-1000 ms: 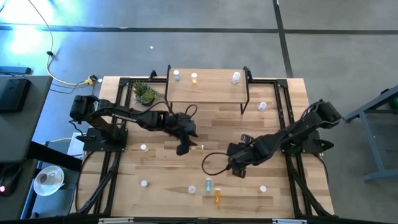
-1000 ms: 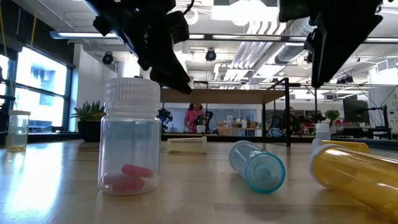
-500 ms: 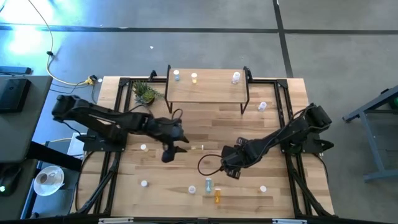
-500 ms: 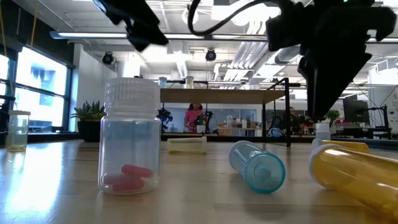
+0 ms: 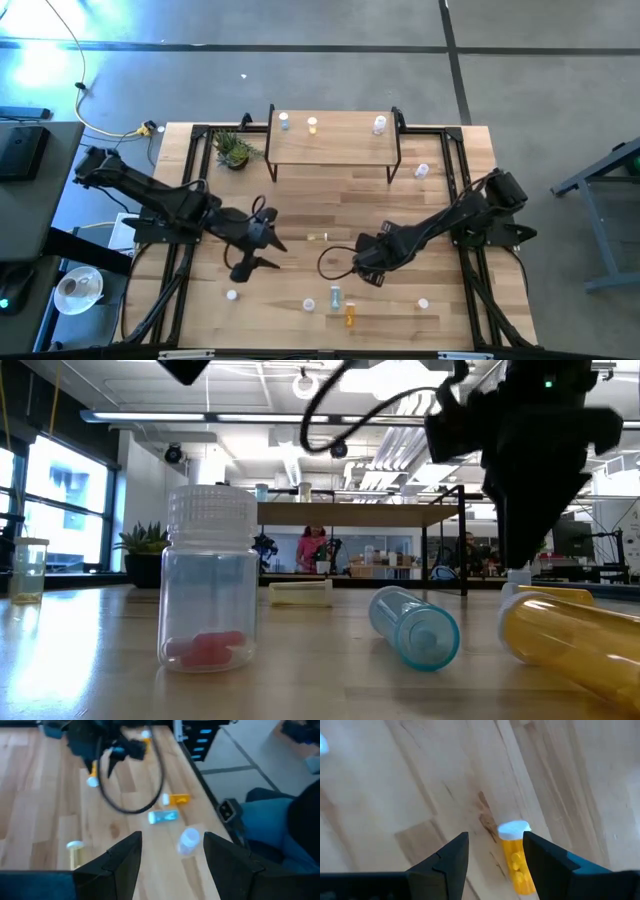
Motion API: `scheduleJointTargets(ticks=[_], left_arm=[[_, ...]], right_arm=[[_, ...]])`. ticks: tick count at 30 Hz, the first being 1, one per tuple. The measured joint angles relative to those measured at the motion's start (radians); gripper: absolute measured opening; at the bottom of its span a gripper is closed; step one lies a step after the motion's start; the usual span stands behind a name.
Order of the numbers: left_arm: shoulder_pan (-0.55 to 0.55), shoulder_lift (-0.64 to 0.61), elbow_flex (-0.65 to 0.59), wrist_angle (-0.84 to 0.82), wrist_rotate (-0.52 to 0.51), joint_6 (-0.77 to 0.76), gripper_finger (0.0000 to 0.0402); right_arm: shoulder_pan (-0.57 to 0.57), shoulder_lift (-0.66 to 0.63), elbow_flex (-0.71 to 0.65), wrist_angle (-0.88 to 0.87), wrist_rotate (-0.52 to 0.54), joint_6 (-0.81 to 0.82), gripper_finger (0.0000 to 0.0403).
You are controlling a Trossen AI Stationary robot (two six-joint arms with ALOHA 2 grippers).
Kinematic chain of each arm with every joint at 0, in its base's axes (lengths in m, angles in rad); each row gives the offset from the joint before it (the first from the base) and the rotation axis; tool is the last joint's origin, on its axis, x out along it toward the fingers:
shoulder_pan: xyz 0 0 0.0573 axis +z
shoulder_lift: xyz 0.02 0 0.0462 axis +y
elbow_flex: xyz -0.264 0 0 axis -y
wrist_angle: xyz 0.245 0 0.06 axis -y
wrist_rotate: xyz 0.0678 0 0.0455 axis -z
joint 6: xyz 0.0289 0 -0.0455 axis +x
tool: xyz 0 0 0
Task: Pick and place medicine bottles onto shelf by color
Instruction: Put the top orange pill bottle on the shelf
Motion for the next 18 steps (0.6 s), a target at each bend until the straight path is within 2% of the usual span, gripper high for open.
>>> scheduleJointTargets(ticks=[8, 18], left_arm=[[-0.052, 0.001, 0.0, -0.002, -0.104, 0.0, 0.0201], [-0.055, 0.001, 0.0, -0.026, -0.13, 0.003, 0.0201]], right_arm=[[-0.024, 0.051, 0.0, -0.046, 0.007, -0.008, 0.0178], [-0.058, 0.086, 0.0, -0.042, -0.05, -0.046, 0.0178]])
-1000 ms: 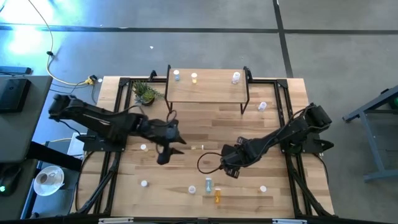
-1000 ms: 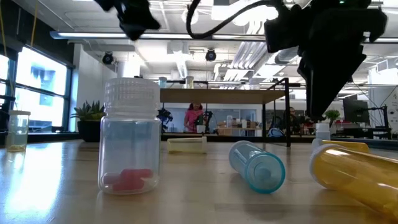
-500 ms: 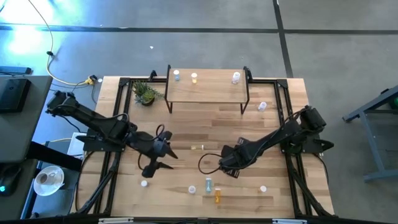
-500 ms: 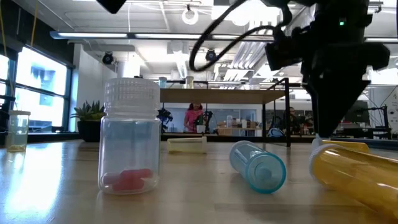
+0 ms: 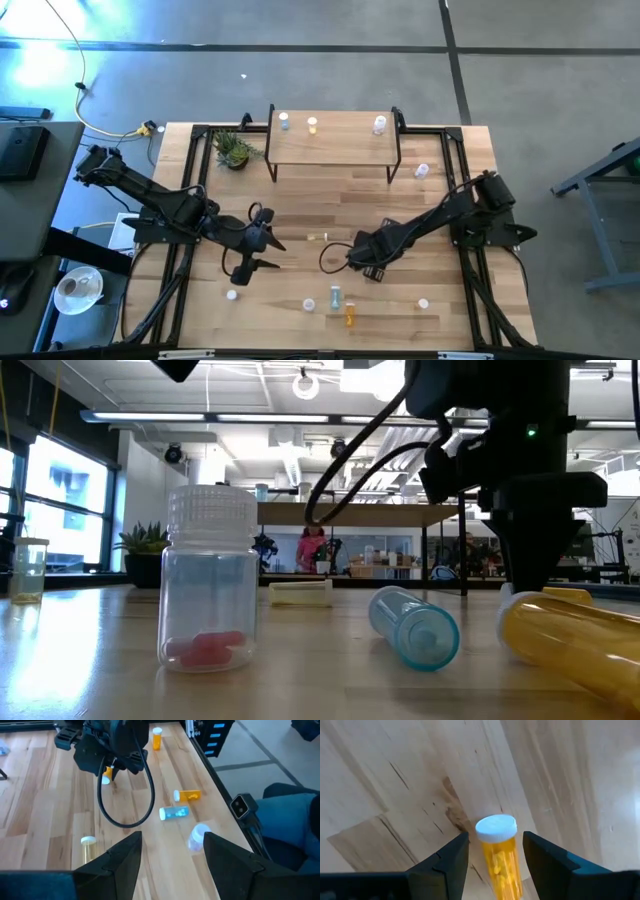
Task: Pick and place medicine bottles onto shelf by color
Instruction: Put the top orange pill bottle on the shelf
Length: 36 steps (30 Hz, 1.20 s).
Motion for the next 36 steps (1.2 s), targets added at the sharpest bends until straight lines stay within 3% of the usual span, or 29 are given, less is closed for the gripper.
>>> scheduleJointTargets(ticks=[6, 19, 36], left_arm=[[0.0, 0.0, 0.0, -0.011, -0.001, 0.024, 0.0201], [0.0, 0.0, 0.0, -0.021, -0.032, 0.026, 0.0201], [0.015, 0.0, 0.0, -0.022, -0.124, 0.035, 0.0201]], right_arm=[[-0.011, 0.005, 0.0, 0.005, -0.03, 0.002, 0.0169], [-0.018, 0.004, 0.0, 0.005, -0.04, 0.004, 0.0087], [0.019, -0.04, 0.0, 0.126, 0.027, -0.006, 0.0083]])
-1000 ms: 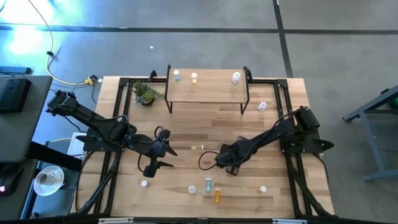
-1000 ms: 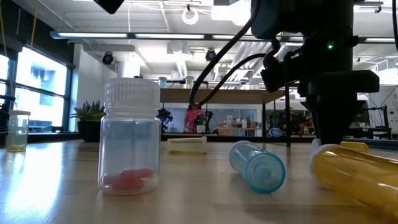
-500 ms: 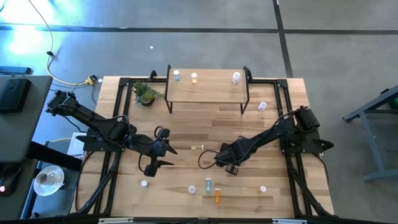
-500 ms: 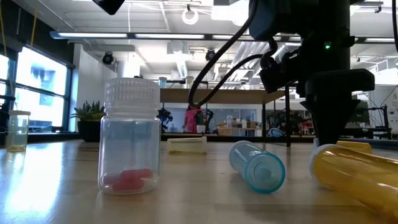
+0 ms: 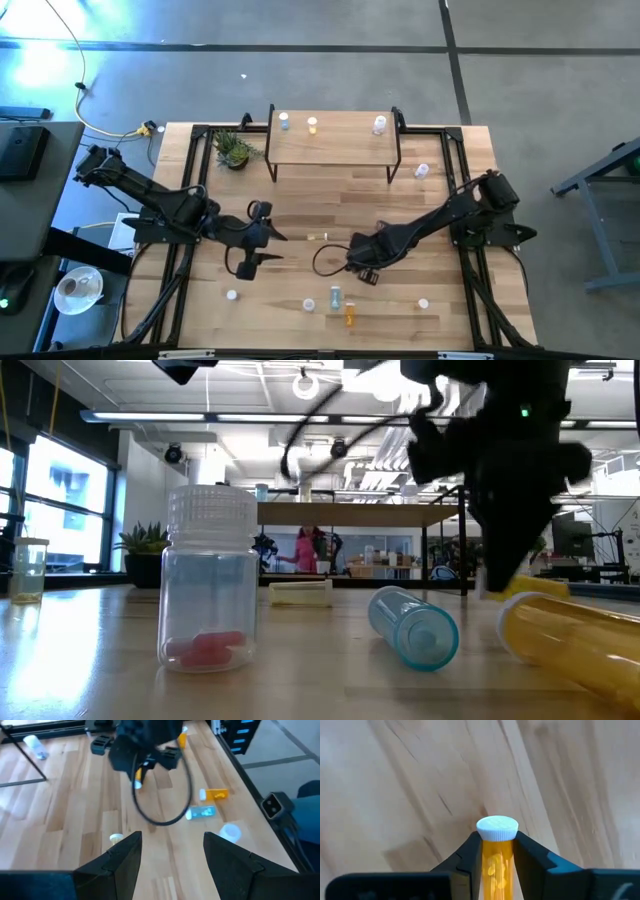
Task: Pick and place medicine bottles onto shelf by color
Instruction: Put the top orange pill bottle on the shelf
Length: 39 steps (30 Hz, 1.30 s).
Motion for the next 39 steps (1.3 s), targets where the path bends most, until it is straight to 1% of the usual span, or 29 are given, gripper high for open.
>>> scheduleJointTargets(ticks=[3, 8, 18, 24, 29, 35, 39], left_arm=[[0.016, -0.011, 0.0, -0.012, -0.004, 0.0, 0.0201], [0.047, -0.024, 0.001, -0.026, -0.004, 0.004, 0.0201], [0.123, -0.051, 0.001, -0.029, -0.003, 0.044, 0.0201], [0.177, -0.063, 0.001, -0.028, -0.002, 0.08, 0.0201], [0.228, -0.066, 0.001, -0.014, -0.002, 0.114, 0.0201], [0.298, -0.067, 0.001, 0.025, -0.002, 0.168, 0.0201], [0.344, -0.067, 0.001, 0.053, -0.002, 0.199, 0.0201]], right_arm=[[0.012, -0.04, 0.0, 0.036, 0.057, 0.0, 0.0083], [0.031, -0.112, 0.0, 0.077, 0.19, -0.017, 0.0083], [0.03, -0.257, 0.0, 0.146, 0.43, -0.159, 0.0083], [0.009, -0.345, 0.0, 0.177, 0.547, -0.243, 0.0083], [-0.022, -0.402, 0.0, 0.203, 0.621, -0.304, 0.0083], [-0.083, -0.449, 0.0, 0.285, 0.636, -0.425, 0.0083], [-0.121, -0.462, 0.0, 0.363, 0.684, -0.52, 0.0083]])
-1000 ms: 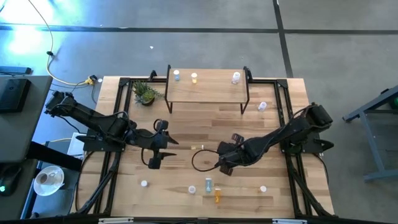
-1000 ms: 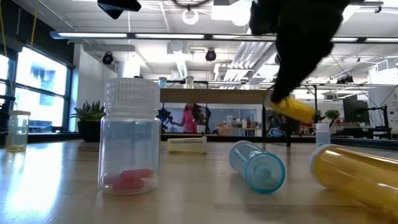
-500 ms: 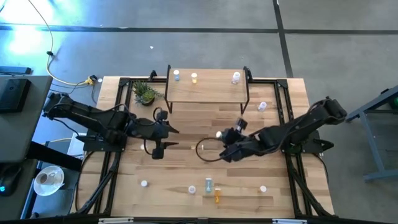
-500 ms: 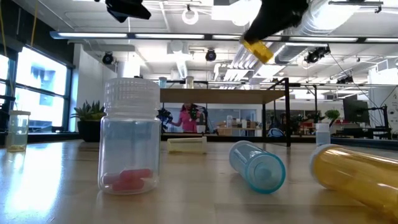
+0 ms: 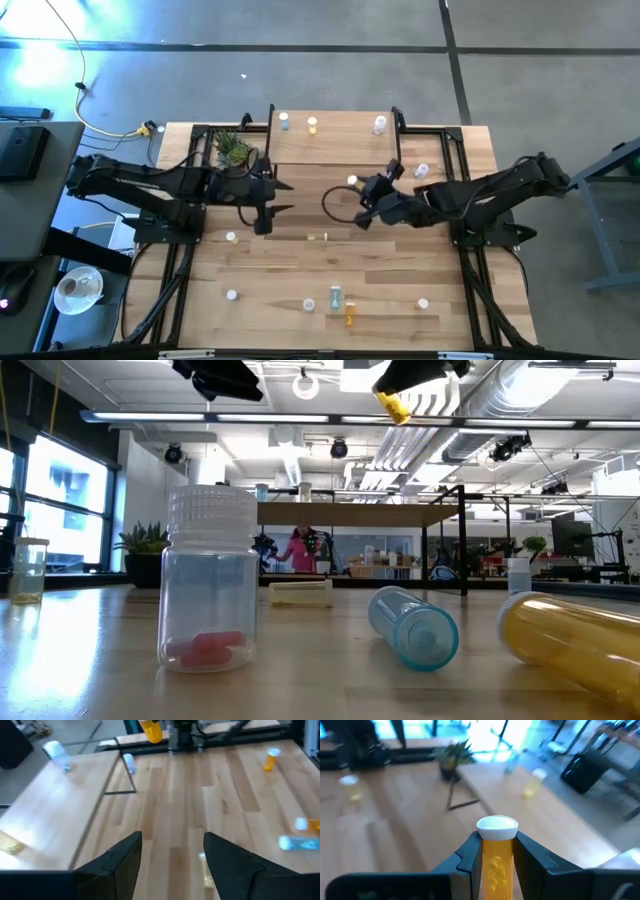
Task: Pick and place medicine bottles onto shelf by color
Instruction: Put the top orange pill bottle on the shelf
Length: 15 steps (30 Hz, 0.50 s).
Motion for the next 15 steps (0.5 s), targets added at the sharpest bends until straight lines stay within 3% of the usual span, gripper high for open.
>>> scheduleJointTargets(ticks=[10, 15], left_arm=[[0.068, 0.0, 0.0, 0.013, 0.069, 0.019, 0.0201], [0.069, 0.0, 0.0, 0.055, 0.079, 0.038, 0.0201]], right_arm=[[-0.077, -0.003, 0.0, 0.292, 0.045, -0.279, 0.0083], [-0.107, -0.003, 0.0, 0.416, -0.006, -0.402, 0.0083]])
